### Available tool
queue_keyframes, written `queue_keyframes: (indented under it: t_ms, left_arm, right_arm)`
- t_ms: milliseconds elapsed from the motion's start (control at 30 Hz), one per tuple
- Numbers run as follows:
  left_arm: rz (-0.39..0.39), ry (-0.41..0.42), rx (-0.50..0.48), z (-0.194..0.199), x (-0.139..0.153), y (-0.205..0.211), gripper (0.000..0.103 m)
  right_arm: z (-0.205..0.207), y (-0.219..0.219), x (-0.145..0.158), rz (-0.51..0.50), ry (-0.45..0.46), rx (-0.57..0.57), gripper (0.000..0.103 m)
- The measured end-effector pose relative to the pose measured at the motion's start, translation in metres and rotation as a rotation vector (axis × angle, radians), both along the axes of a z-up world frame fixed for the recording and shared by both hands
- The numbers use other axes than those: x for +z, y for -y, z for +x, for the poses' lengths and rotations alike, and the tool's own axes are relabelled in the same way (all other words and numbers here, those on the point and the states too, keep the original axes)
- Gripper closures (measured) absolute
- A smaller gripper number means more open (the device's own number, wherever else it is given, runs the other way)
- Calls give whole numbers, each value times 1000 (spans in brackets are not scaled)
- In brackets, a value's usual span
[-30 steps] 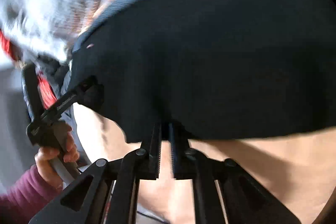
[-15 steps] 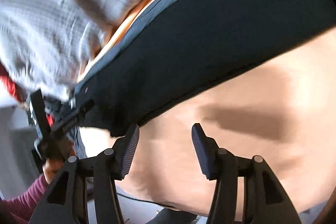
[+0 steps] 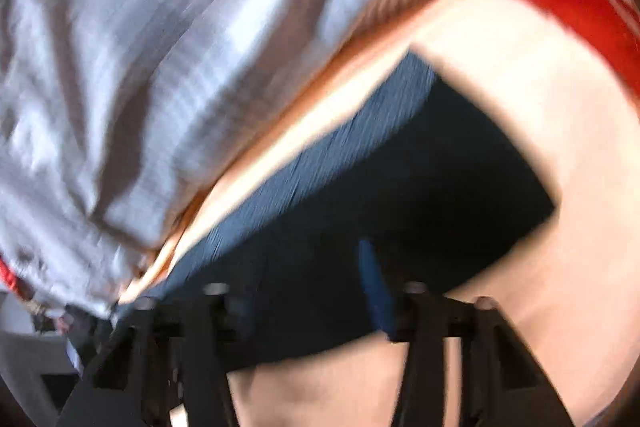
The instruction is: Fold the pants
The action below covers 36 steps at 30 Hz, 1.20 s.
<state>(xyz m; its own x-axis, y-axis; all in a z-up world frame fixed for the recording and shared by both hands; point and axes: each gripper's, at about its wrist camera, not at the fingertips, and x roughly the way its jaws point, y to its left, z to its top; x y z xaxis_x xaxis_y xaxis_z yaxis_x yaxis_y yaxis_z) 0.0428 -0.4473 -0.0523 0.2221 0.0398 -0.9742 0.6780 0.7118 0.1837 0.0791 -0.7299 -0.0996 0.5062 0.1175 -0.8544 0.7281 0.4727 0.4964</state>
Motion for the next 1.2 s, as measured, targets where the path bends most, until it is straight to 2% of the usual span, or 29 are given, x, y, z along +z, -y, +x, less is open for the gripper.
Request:
queue_keyframes:
  t_ms: [33,133,233,267,300,333,400,433,600,733,800,833,867,967,1000,1033,1100,1200]
  left_arm:
    - [3,-7,3,-2,-2,6,6]
    - [11,-13,9,-5,-5,13,6]
    - [19,-17,12,-6,-7,23,6]
    - [23,-21,16,-6,-8,27,6]
    - [24,-22,18,-6,-8,29,6]
    - [25,-21,19,-7,-7,32,6]
    - [25,-14,17,-7,-3,39,6]
    - [24,-9,14,-7,-1,43,6]
    - [14,7,2,-8,13,69,6]
    - [17,2,-10,-11,13,85,6]
    - [18,-2,-21,-18,13,92,6]
    - [19,-4,-30,-18,13,93,6]
    - [20,-4,-40,-19,14,95,6]
    - [27,2,-54,-23,15,96,6]
    - [28,1,-51,-25,16,97,6]
    - [26,0,-44,-23,17,96,6]
    - [16,0,-33,-24,19,89,6]
    - [3,5,-34,-20,22,84,6]
  right_arm:
    - [6,13,-4,-4,-7,-11,79]
    - [22,45,-16,-8,-4,-49,79]
    - [32,69,-31,-51,-60,-49,79]
    - [31,76,-34,-60,-81,-56,80]
    - [26,83,-37,-64,-88,-74,89]
    - [18,91,-38,-55,-79,-105,92]
    - [2,100,-30,-65,-76,-158,92]
    - [-3,102,-25,-69,-77,-164,86]
    - [-29,76,2,-61,-32,-43,85]
    - [-53,51,-5,-34,-56,-17,83]
    - [-65,48,-19,-16,-92,-22,83]
    - [-73,48,-25,13,-82,-48,83]
    - [-82,49,-26,39,-48,-82,83]
    - [-92,47,-17,27,-36,-110,83]
    - [-97,46,-15,27,-38,-123,79]
    - [-103,44,-13,37,-41,-138,70]
    - [-110,38,-11,60,-35,-154,61]
    - [-122,35,-14,100,-18,-159,61]
